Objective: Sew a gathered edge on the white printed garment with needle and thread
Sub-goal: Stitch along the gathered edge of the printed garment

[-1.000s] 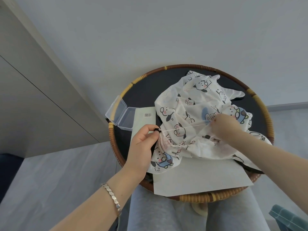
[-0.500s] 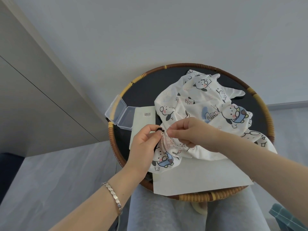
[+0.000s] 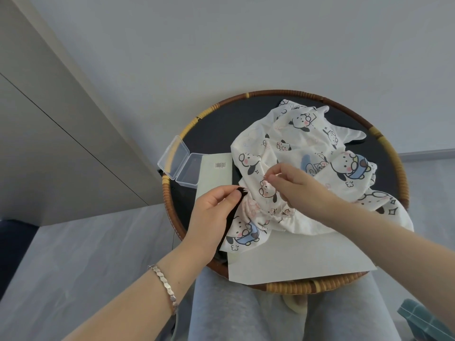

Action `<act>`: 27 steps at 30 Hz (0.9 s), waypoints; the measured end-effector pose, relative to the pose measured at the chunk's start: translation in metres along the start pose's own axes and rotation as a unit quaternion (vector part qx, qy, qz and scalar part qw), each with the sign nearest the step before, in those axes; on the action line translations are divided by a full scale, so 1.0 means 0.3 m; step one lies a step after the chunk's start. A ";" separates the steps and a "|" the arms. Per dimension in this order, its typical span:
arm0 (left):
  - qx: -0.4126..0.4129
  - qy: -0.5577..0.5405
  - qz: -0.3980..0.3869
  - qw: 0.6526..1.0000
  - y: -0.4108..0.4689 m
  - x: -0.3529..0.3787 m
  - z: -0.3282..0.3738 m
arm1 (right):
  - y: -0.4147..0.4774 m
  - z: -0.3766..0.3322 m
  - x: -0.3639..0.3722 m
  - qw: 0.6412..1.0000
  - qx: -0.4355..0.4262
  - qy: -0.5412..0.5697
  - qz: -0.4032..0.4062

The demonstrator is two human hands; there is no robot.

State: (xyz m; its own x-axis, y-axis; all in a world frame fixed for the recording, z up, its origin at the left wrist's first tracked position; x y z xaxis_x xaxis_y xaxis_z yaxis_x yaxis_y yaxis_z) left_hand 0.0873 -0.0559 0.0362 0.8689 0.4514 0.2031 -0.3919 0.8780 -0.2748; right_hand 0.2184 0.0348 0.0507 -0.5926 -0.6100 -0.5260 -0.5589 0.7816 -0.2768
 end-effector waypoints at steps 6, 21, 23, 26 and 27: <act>-0.006 -0.022 0.021 1.000 0.001 -0.013 -0.003 | -0.029 -0.028 0.021 0.995 -0.074 -0.068 -0.010; -0.018 -0.041 0.012 0.999 0.007 -0.006 -0.012 | -0.035 -0.054 0.036 0.992 -0.108 -0.070 -0.011; -0.019 -0.035 0.006 0.999 0.008 -0.005 -0.013 | -0.035 -0.053 0.042 0.992 -0.109 -0.064 -0.019; -0.016 -0.027 -0.005 0.999 0.010 -0.001 -0.012 | -0.034 -0.052 0.049 0.992 -0.111 -0.059 -0.025; -0.015 -0.023 -0.009 1.000 0.009 0.001 -0.012 | -0.034 -0.053 0.051 0.992 -0.113 -0.057 -0.026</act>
State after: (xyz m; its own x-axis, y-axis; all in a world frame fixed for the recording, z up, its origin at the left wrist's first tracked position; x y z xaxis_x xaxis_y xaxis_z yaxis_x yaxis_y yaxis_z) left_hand 0.0875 -0.0539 0.0321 0.8609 0.4428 0.2507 -0.3663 0.8813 -0.2986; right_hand 0.2057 0.0155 0.0583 -0.4985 -0.6196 -0.6064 -0.7097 0.6933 -0.1250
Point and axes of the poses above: each hand's wrist, its own y-axis towards the middle knuckle, its own x-axis out of the palm, z = x × y, the point moved 7 cm from there along y, towards the middle knuckle, and after that the axes turned 11 degrees about -y, right-handed, at the moved point
